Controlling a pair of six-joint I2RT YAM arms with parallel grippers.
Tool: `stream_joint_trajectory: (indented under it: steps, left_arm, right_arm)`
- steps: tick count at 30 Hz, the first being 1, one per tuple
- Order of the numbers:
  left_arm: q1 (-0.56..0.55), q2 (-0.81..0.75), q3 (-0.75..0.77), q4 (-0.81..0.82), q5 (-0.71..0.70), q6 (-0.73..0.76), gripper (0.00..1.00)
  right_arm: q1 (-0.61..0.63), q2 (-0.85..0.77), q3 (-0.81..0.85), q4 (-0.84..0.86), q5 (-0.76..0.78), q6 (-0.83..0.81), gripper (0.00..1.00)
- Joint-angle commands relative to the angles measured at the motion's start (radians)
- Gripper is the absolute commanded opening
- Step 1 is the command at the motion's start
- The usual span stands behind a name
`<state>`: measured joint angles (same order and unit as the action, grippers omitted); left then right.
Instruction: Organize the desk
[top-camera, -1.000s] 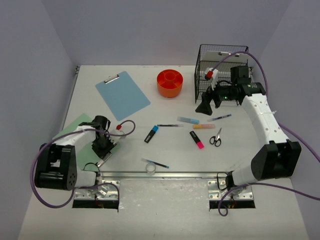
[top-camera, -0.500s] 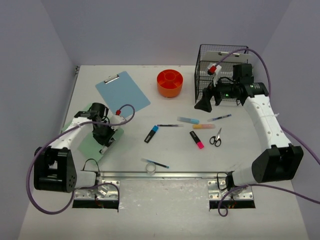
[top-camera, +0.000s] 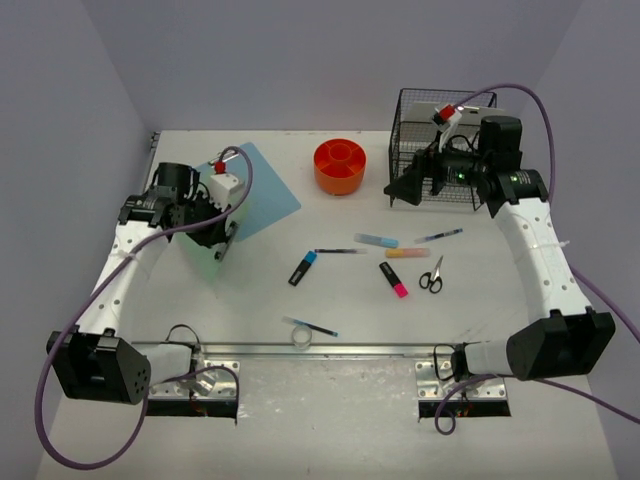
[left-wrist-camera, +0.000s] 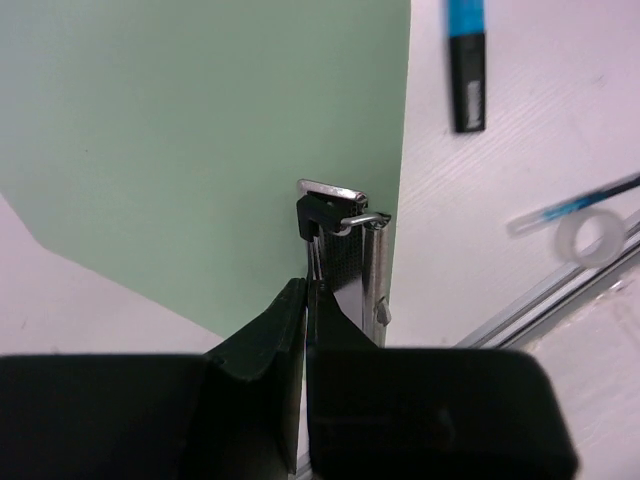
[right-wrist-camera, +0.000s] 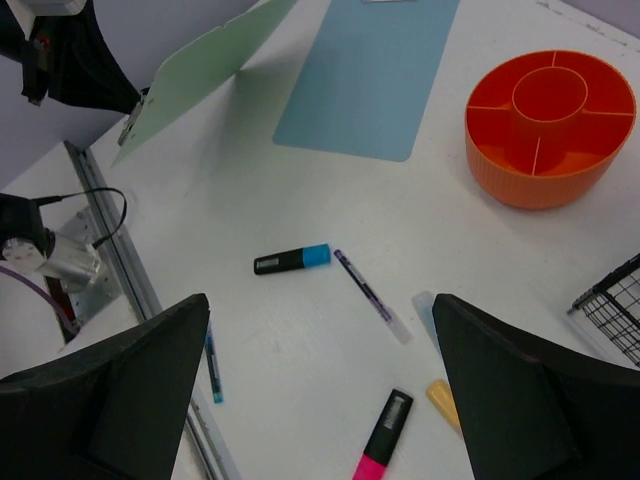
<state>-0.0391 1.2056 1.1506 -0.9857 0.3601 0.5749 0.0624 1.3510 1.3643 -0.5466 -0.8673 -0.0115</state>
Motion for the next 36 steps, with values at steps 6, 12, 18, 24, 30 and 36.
stream_joint_trajectory:
  steps: [6, 12, 18, 24, 30, 36]
  left_arm:
    - [-0.003, -0.076, 0.152, 0.245, 0.150, -0.386, 0.00]
    - [-0.004, -0.115, 0.154, 0.432, 0.129, -0.700, 0.00]
    - [-0.007, -0.123, 0.169, 0.525, 0.048, -0.837, 0.00]
    - [-0.006, -0.134, 0.148, 0.588, 0.124, -0.863, 0.00]
    - [-0.007, -0.159, 0.060, 0.682, 0.291, -0.895, 0.00]
    - [-0.007, -0.151, -0.018, 0.738, 0.315, -0.919, 0.00]
  right_arm:
    - [0.124, 0.009, 0.097, 0.211, 0.079, 0.295, 0.92]
    - [0.295, 0.136, 0.277, 0.157, 0.208, 0.353, 0.90]
    - [0.463, 0.313, 0.498, 0.057, 0.323, 0.357, 0.90]
    - [0.562, 0.451, 0.653, -0.020, 0.325, 0.444, 0.90]
    - [0.580, 0.443, 0.571, -0.014, 0.301, 0.499, 0.91]
    - [0.579, 0.370, 0.395, 0.016, 0.262, 0.604, 0.92]
